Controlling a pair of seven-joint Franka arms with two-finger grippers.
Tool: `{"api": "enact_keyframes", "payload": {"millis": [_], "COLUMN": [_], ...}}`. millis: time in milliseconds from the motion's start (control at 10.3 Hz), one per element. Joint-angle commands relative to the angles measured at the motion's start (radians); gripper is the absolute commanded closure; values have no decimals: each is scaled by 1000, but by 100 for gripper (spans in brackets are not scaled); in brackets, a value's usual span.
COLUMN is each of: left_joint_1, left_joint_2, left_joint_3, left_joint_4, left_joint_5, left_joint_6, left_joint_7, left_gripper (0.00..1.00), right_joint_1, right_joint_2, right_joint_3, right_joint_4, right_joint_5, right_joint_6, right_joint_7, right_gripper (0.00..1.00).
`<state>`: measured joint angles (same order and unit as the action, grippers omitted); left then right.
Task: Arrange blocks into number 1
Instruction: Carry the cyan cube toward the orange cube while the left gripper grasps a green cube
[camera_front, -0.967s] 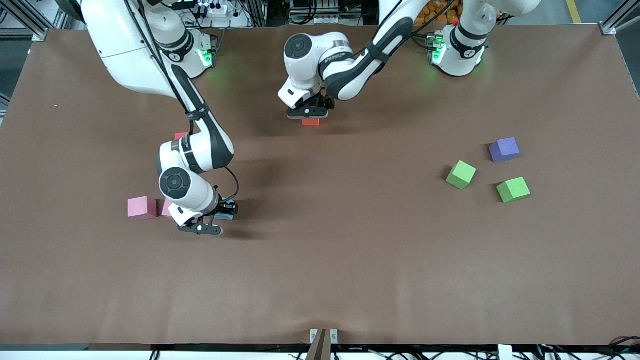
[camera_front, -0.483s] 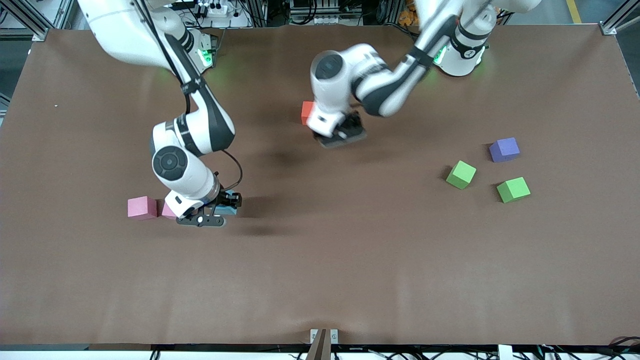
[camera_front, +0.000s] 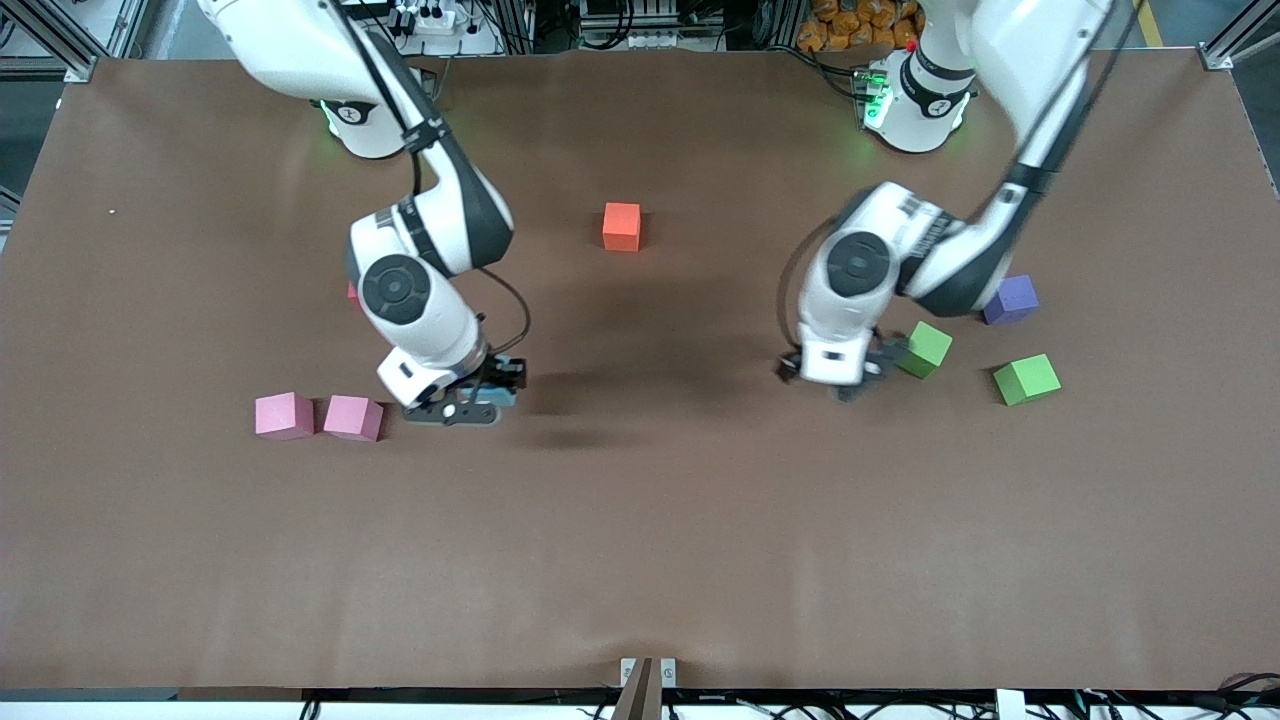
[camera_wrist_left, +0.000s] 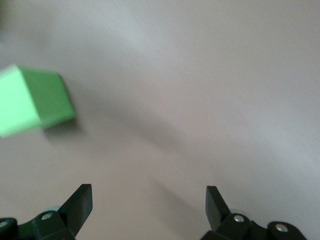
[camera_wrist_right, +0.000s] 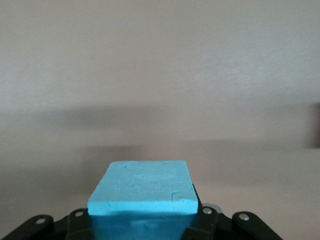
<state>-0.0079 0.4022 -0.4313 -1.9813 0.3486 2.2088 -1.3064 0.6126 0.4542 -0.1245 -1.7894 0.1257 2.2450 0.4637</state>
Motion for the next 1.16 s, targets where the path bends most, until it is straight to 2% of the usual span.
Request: {"api": "enact_keyframes", "payload": {"millis": [0, 290, 483, 773, 1064], "left_joint_1": [145, 348, 448, 528, 554], "left_joint_2": [-43, -45, -39, 4, 50], "left_joint_3": [-21, -23, -23, -23, -21], "left_joint_4": [-48, -48, -48, -47, -57], "left_joint_5": [49, 52, 52, 52, 52], "left_joint_6": [9, 18, 37, 104, 166], "left_joint_7": [112, 394, 563, 683, 688], "left_gripper": [0, 0, 0, 0, 0], "right_joint_1": [88, 186, 257, 303, 354], "right_joint_2": [-23, -25, -23, -46, -57], "right_joint_3": [-55, -57, -60, -61, -60], "right_joint_4": [-16, -19, -21, -74, -119], "right_joint_5": [46, 63, 63, 63, 69], "right_joint_6": [2, 7, 19, 22, 21], "right_joint_7": [12, 76, 153, 171, 173], "right_gripper": [42, 42, 42, 43, 43]}}
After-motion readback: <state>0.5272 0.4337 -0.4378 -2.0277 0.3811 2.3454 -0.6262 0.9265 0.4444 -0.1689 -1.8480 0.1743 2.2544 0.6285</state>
